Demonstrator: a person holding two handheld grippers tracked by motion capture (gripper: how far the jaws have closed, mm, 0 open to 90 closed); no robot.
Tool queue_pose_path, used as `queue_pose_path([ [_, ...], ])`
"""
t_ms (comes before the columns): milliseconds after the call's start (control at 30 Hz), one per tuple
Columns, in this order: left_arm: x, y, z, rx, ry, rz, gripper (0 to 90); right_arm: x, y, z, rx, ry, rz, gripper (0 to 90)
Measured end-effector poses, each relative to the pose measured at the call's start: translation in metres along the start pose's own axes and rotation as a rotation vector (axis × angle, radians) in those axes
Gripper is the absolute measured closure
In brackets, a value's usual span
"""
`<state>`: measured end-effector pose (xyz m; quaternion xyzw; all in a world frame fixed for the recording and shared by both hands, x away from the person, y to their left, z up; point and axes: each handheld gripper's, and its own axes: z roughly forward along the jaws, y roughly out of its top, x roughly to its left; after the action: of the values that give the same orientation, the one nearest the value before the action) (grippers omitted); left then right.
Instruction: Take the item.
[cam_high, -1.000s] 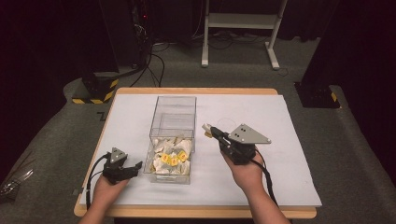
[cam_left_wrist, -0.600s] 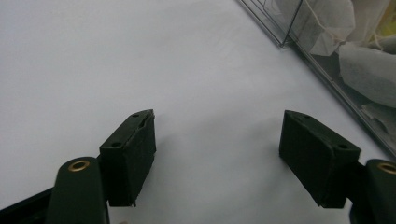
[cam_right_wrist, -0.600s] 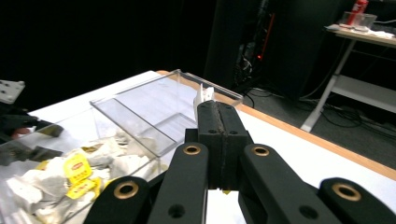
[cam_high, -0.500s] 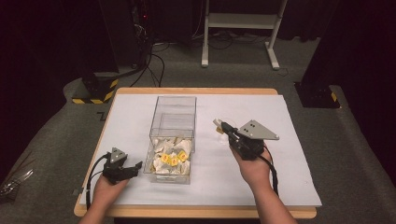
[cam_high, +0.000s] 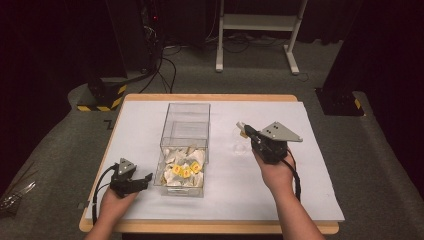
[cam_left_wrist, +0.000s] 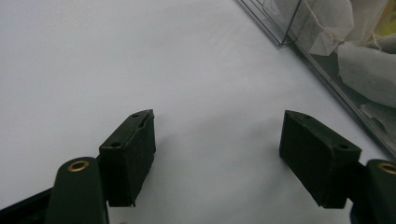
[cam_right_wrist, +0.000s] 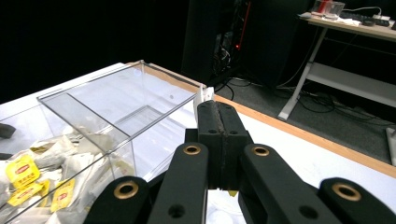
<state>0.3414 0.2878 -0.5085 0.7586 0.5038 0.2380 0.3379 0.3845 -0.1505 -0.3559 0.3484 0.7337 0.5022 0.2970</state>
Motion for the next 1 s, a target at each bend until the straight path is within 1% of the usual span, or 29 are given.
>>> queue_pose_path([
  [400, 0.000, 0.000, 0.000, 0.002, -0.004, -0.002, 26.9, -0.010, -0.005, 0.017, 0.046, -0.026, 0.012, 90.0],
  [633, 0.000, 0.000, 0.000, 0.002, -0.006, -0.002, 26.5, -0.012, -0.009, 0.026, 0.068, -0.028, 0.016, 90.0],
  [867, 0.000, 0.000, 0.000, 0.002, -0.008, -0.001, 26.3, -0.017, -0.019, 0.034, 0.096, -0.033, 0.032, 90.0],
  [1000, 0.000, 0.000, 0.000, 0.002, -0.009, -0.001, 26.4, -0.020, -0.027, 0.040, 0.121, -0.036, 0.052, 90.0],
])
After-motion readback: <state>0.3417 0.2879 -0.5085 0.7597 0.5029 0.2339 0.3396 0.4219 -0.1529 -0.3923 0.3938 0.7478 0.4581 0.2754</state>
